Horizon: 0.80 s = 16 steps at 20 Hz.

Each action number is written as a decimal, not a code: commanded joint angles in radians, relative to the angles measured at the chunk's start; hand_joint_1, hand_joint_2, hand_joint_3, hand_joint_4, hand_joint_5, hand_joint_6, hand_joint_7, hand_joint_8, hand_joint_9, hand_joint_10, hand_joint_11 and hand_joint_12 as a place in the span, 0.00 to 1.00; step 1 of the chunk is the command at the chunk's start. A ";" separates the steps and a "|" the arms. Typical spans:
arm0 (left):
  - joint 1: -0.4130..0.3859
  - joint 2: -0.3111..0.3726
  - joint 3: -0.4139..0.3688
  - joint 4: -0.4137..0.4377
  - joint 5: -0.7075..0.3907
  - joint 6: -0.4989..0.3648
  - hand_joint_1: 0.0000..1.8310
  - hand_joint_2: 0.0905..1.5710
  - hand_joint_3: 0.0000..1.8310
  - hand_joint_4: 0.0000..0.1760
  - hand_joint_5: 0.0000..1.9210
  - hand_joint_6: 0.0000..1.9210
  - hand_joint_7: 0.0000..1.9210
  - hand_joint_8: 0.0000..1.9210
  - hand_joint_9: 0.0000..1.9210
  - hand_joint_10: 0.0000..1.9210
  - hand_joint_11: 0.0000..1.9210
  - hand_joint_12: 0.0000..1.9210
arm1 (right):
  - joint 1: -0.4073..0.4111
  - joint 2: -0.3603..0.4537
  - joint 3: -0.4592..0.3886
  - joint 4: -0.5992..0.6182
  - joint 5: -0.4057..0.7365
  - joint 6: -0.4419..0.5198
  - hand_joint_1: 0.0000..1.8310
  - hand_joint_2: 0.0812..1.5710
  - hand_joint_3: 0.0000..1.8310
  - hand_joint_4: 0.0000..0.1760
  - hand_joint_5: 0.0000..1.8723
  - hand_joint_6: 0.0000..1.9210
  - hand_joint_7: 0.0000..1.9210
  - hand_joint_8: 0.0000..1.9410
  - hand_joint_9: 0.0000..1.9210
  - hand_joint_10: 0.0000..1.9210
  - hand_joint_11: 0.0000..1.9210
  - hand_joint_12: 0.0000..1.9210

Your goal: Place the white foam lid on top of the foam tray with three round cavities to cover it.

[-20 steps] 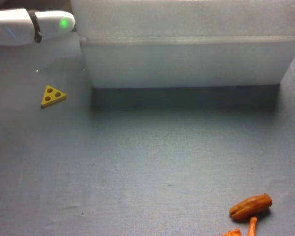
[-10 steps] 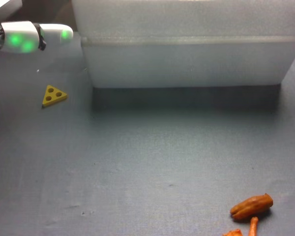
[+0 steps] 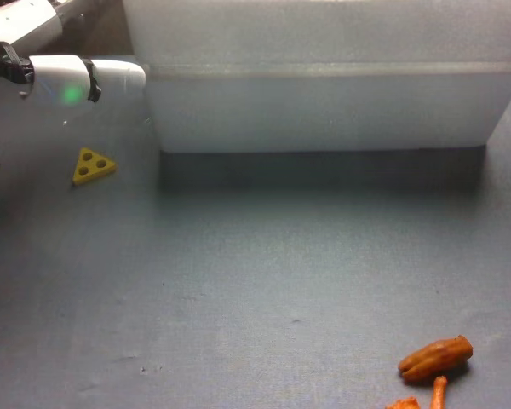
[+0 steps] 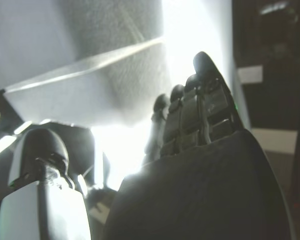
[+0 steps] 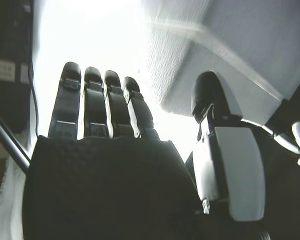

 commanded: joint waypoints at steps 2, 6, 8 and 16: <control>-0.004 0.002 0.002 -0.017 -0.131 -0.015 0.23 0.63 0.00 0.15 0.00 0.00 0.00 0.00 0.00 0.00 0.00 0.28 | -0.003 0.011 0.008 -0.009 0.114 -0.001 0.19 0.82 0.00 0.00 0.00 0.00 0.00 0.00 0.00 0.00 0.00 0.00; 0.011 0.019 -0.021 -0.007 -0.169 -0.027 0.22 0.64 0.00 0.21 0.00 0.00 0.00 0.00 0.00 0.00 0.00 0.34 | -0.010 0.019 -0.009 -0.025 0.115 -0.001 0.20 0.82 0.00 0.00 0.00 0.00 0.00 0.00 0.00 0.00 0.00 0.00; 0.017 0.024 -0.032 0.001 -0.194 -0.038 0.21 0.64 0.00 0.28 0.00 0.00 0.00 0.00 0.00 0.00 0.00 0.17 | -0.012 0.025 -0.020 -0.039 0.117 0.002 0.19 0.81 0.00 0.00 0.00 0.00 0.00 0.00 0.00 0.00 0.01 0.00; 0.020 0.041 -0.059 0.018 -0.239 -0.047 0.21 0.65 0.00 0.07 0.00 0.00 0.00 0.00 0.00 0.00 0.00 0.00 | -0.017 0.051 -0.056 -0.096 0.143 0.044 0.20 0.80 0.00 0.00 0.00 0.00 0.00 0.00 0.00 0.00 0.00 0.00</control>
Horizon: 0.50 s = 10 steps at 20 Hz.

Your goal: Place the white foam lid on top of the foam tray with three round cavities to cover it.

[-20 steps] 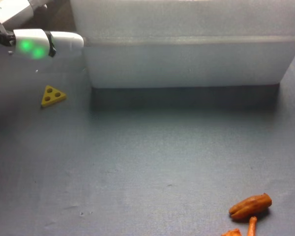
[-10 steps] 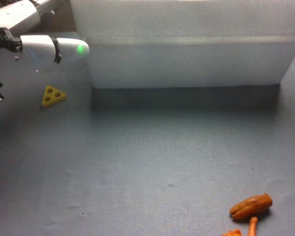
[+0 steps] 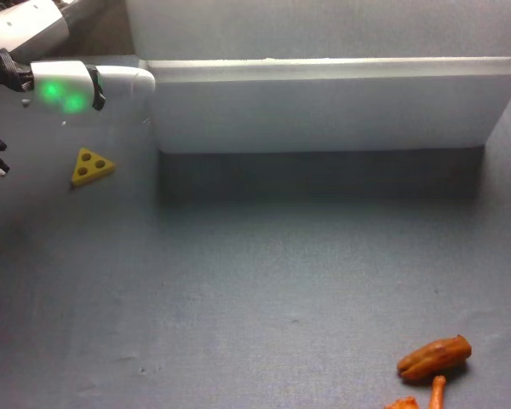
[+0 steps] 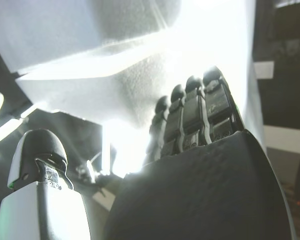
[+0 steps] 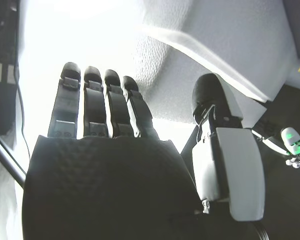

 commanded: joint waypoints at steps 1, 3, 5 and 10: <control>-0.007 0.012 -0.004 -0.013 -0.141 -0.007 0.19 0.64 0.00 0.20 0.00 0.00 0.00 0.00 0.00 0.00 0.01 0.00 | 0.005 0.018 -0.003 -0.021 0.126 0.009 0.20 0.81 0.00 0.00 0.00 0.00 0.00 0.00 0.00 0.00 0.00 0.00; -0.006 0.013 -0.005 -0.012 -0.140 -0.006 0.22 0.65 0.00 0.14 0.00 0.00 0.00 0.00 0.00 0.00 0.00 0.00 | 0.005 0.019 -0.004 -0.023 0.127 0.010 0.20 0.81 0.00 0.00 0.00 0.00 0.00 0.00 0.00 0.00 0.00 0.00; -0.004 0.011 -0.004 -0.013 -0.135 -0.006 0.22 0.64 0.00 0.29 0.00 0.00 0.00 0.00 0.00 0.00 0.00 0.00 | 0.003 0.016 -0.002 -0.023 0.126 0.014 0.18 0.81 0.00 0.00 0.00 0.00 0.00 0.00 0.00 0.00 0.01 0.01; 0.000 0.004 0.003 -0.015 -0.111 -0.006 0.22 0.66 0.00 0.29 0.00 0.00 0.00 0.00 0.00 0.00 0.02 0.01 | -0.009 0.009 0.006 -0.016 0.123 0.027 0.21 0.81 0.00 0.00 0.00 0.00 0.00 0.00 0.00 0.00 0.00 0.00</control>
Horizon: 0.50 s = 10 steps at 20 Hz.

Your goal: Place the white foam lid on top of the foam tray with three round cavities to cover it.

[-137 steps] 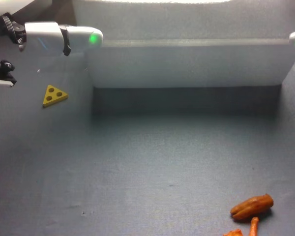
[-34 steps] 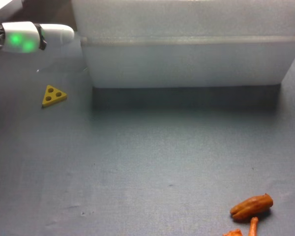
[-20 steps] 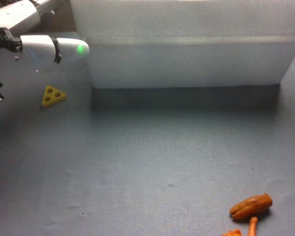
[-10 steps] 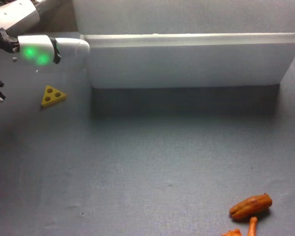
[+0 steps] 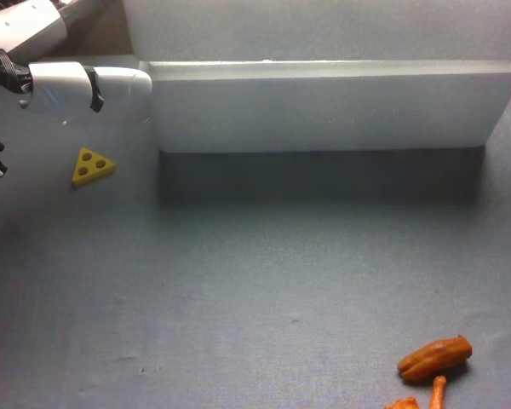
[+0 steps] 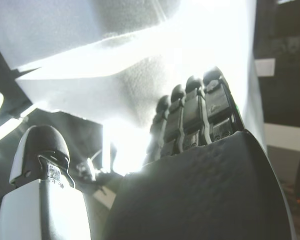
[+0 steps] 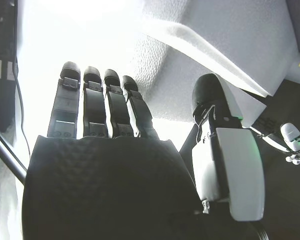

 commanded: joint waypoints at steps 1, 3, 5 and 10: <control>-0.001 0.000 0.005 -0.017 -0.118 -0.006 0.22 0.66 0.00 0.23 0.00 0.00 0.00 0.00 0.00 0.00 0.03 0.02 | 0.003 0.012 0.008 -0.010 0.115 0.005 0.21 0.81 0.00 0.00 0.00 0.00 0.00 0.00 0.00 0.00 0.00 0.00; 0.006 -0.002 0.008 -0.028 -0.107 0.002 0.23 0.67 0.00 0.19 0.00 0.00 0.00 0.00 0.00 0.00 0.00 0.25 | -0.008 0.008 0.015 0.006 0.114 0.005 0.22 0.80 0.00 0.00 0.00 0.00 0.00 0.00 0.00 0.00 0.00 0.00; 0.014 -0.005 0.013 -0.035 -0.096 0.004 0.23 0.67 0.00 0.22 0.00 0.00 0.00 0.00 0.00 0.00 0.00 0.31 | -0.016 0.004 0.020 0.016 0.112 0.005 0.22 0.81 0.00 0.00 0.00 0.00 0.00 0.00 0.00 0.00 0.02 0.01; 0.031 -0.015 0.022 -0.044 -0.078 0.004 0.23 0.67 0.00 0.13 0.00 0.00 0.00 0.00 0.00 0.00 0.00 0.16 | -0.042 0.001 0.038 0.064 0.110 0.005 0.24 0.81 0.00 0.00 0.00 0.00 0.00 0.00 0.00 0.00 0.00 0.18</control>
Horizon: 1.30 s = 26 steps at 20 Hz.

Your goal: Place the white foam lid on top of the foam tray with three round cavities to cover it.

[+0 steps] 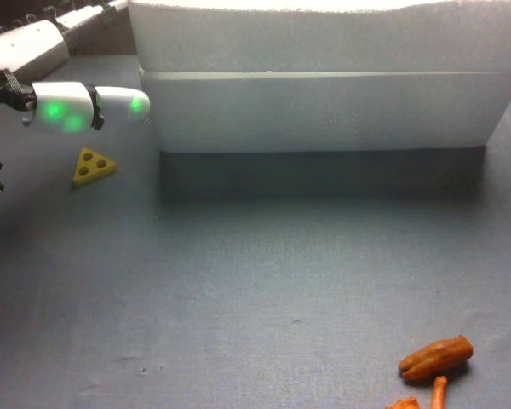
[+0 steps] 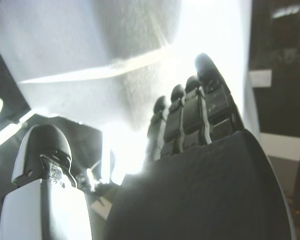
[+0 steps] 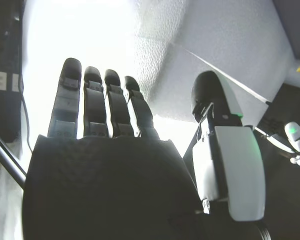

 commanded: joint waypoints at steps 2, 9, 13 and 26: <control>0.000 0.006 0.009 -0.034 -0.117 -0.001 0.21 0.66 0.00 0.14 0.00 0.00 0.00 0.00 0.00 0.00 0.00 0.12 | 0.002 0.016 0.012 -0.002 0.118 0.003 0.24 0.82 0.00 0.00 0.00 0.00 0.00 0.00 0.00 0.00 0.00 0.24; 0.030 0.035 0.002 -0.092 -0.139 0.029 0.21 0.67 0.00 0.08 0.00 0.00 0.00 0.00 0.00 0.00 0.00 0.13 | -0.010 0.030 0.013 0.017 0.140 0.003 0.23 0.82 0.00 0.00 0.00 0.00 0.00 0.00 0.00 0.00 0.00 0.05; 0.039 0.040 -0.016 -0.082 -0.175 0.019 0.22 0.66 0.00 0.22 0.00 0.00 0.00 0.00 0.00 0.00 0.00 0.24 | -0.009 0.034 0.006 0.007 0.147 0.003 0.24 0.81 0.00 0.00 0.00 0.00 0.00 0.00 0.00 0.00 0.00 0.00; 0.091 0.079 -0.094 -0.067 -0.283 0.007 0.21 0.64 0.00 0.40 0.00 0.00 0.00 0.00 0.00 0.00 0.00 0.07 | -0.010 0.041 -0.001 0.006 0.151 0.003 0.22 0.82 0.00 0.00 0.00 0.00 0.00 0.00 0.00 0.00 0.01 0.00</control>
